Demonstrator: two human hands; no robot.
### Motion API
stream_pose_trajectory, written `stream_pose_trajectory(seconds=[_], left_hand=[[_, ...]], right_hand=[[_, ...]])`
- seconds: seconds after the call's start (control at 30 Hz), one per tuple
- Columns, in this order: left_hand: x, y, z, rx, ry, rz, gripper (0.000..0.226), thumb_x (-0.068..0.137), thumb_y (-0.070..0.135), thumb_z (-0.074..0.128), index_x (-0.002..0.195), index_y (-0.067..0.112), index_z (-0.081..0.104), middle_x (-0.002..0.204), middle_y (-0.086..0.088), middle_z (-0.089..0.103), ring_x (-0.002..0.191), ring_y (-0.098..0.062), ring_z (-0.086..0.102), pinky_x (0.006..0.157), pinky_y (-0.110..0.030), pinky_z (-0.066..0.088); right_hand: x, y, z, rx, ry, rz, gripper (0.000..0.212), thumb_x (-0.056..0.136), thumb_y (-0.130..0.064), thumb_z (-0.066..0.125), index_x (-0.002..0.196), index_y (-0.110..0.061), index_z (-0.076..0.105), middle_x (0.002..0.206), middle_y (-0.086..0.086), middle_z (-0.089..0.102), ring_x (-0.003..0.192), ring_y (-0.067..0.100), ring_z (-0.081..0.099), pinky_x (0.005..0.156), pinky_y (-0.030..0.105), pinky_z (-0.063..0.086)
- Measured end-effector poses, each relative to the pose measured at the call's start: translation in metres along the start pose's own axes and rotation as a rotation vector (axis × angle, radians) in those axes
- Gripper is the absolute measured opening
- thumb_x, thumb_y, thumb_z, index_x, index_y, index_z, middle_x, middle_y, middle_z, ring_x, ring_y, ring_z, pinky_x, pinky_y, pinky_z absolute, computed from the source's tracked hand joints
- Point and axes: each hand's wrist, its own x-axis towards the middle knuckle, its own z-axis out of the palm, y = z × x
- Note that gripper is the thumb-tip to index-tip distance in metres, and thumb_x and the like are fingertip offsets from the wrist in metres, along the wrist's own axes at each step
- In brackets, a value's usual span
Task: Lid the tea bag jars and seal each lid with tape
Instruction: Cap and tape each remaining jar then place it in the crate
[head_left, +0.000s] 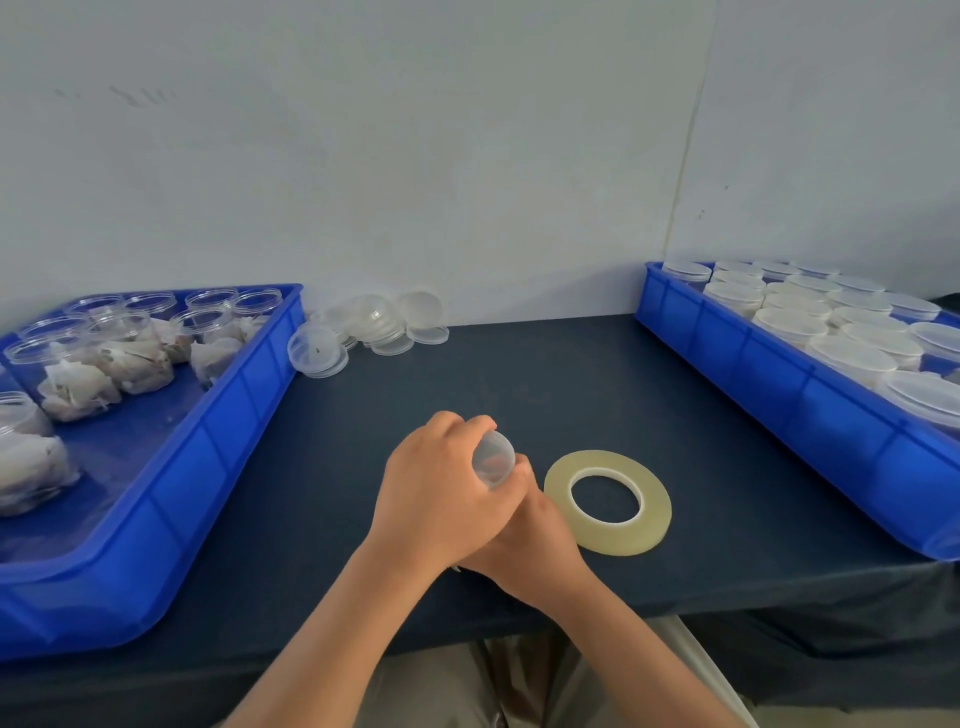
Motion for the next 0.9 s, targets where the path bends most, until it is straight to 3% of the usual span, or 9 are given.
stream_pose_trajectory(seconds=[0.2, 0.37, 0.43, 0.53, 0.6, 0.63, 0.73, 0.8, 0.9], left_hand=[[0.006, -0.010, -0.006, -0.090, -0.045, 0.086, 0.056, 0.081, 0.065, 0.062, 0.125, 0.033, 0.076, 0.112, 0.016, 0.068, 0.098, -0.005, 0.065, 0.078, -0.015, 0.039], [0.009, -0.015, -0.008, -0.139, -0.099, 0.106, 0.064, 0.079, 0.070, 0.056, 0.128, 0.033, 0.074, 0.118, 0.019, 0.066, 0.104, -0.002, 0.062, 0.081, -0.001, 0.033], [0.008, -0.015, -0.007, -0.150, -0.106, 0.094, 0.065, 0.079, 0.072, 0.054, 0.130, 0.036, 0.070, 0.121, 0.020, 0.064, 0.106, -0.001, 0.060, 0.081, -0.001, 0.033], [0.005, -0.017, -0.006, -0.142, -0.099, 0.083, 0.066, 0.079, 0.074, 0.053, 0.134, 0.040, 0.065, 0.127, 0.023, 0.060, 0.111, 0.000, 0.058, 0.085, -0.010, 0.041], [0.006, -0.018, -0.005, -0.130, -0.096, 0.088, 0.066, 0.079, 0.075, 0.053, 0.135, 0.041, 0.065, 0.127, 0.024, 0.060, 0.112, 0.000, 0.059, 0.086, -0.017, 0.048], [0.006, -0.019, -0.005, -0.133, -0.097, 0.089, 0.066, 0.079, 0.075, 0.054, 0.134, 0.042, 0.065, 0.126, 0.024, 0.060, 0.111, 0.000, 0.059, 0.086, -0.018, 0.049], [0.006, -0.020, -0.004, -0.146, -0.101, 0.101, 0.066, 0.078, 0.074, 0.057, 0.134, 0.041, 0.064, 0.126, 0.025, 0.060, 0.112, -0.001, 0.060, 0.086, -0.016, 0.048], [0.008, -0.021, -0.002, -0.154, -0.100, 0.108, 0.067, 0.078, 0.075, 0.058, 0.135, 0.041, 0.064, 0.128, 0.025, 0.060, 0.114, 0.000, 0.059, 0.086, -0.012, 0.042], [0.011, -0.022, -0.002, -0.166, -0.121, 0.112, 0.075, 0.075, 0.084, 0.059, 0.136, 0.040, 0.064, 0.131, 0.025, 0.058, 0.118, 0.001, 0.057, 0.091, -0.017, 0.046]], right_hand=[[-0.001, -0.004, -0.009, 0.149, -0.061, 0.099, 0.078, 0.063, -0.053, 0.085, 0.128, -0.035, 0.048, 0.106, -0.014, 0.070, 0.095, 0.009, 0.072, 0.079, 0.039, 0.063], [0.000, -0.009, -0.014, 0.150, -0.104, 0.126, 0.074, 0.062, -0.055, 0.078, 0.127, -0.029, 0.055, 0.102, -0.012, 0.073, 0.095, 0.012, 0.073, 0.082, 0.044, 0.063], [-0.002, -0.013, -0.014, 0.159, -0.113, 0.130, 0.083, 0.067, -0.049, 0.088, 0.138, -0.028, 0.050, 0.114, -0.015, 0.070, 0.104, 0.011, 0.071, 0.088, 0.041, 0.062], [-0.005, -0.016, -0.017, 0.212, -0.174, 0.120, 0.116, 0.071, -0.039, 0.096, 0.161, -0.026, 0.023, 0.139, -0.022, 0.053, 0.128, 0.005, 0.059, 0.106, 0.034, 0.055], [-0.004, -0.015, -0.031, 0.268, -0.271, 0.159, 0.130, 0.071, -0.044, 0.097, 0.167, -0.027, 0.011, 0.158, -0.015, 0.042, 0.146, 0.009, 0.046, 0.117, 0.040, 0.047], [-0.004, -0.013, -0.042, 0.234, -0.289, 0.147, 0.129, 0.071, -0.050, 0.095, 0.168, -0.029, 0.012, 0.164, -0.013, 0.036, 0.151, 0.010, 0.039, 0.120, 0.041, 0.044], [-0.007, 0.002, -0.083, -0.158, -0.186, 0.018, 0.106, 0.079, -0.073, 0.078, 0.165, -0.040, 0.026, 0.165, -0.025, 0.030, 0.147, -0.007, 0.030, 0.118, 0.014, 0.028], [-0.014, 0.016, -0.105, -0.445, -0.181, 0.035, 0.099, 0.082, -0.083, 0.065, 0.163, -0.037, 0.032, 0.168, -0.022, 0.028, 0.153, 0.000, 0.027, 0.118, 0.018, 0.023], [-0.025, 0.035, -0.115, -0.734, -0.327, 0.119, 0.081, 0.092, -0.079, 0.056, 0.154, -0.027, 0.048, 0.165, -0.012, 0.038, 0.150, 0.013, 0.039, 0.118, 0.031, 0.037]])
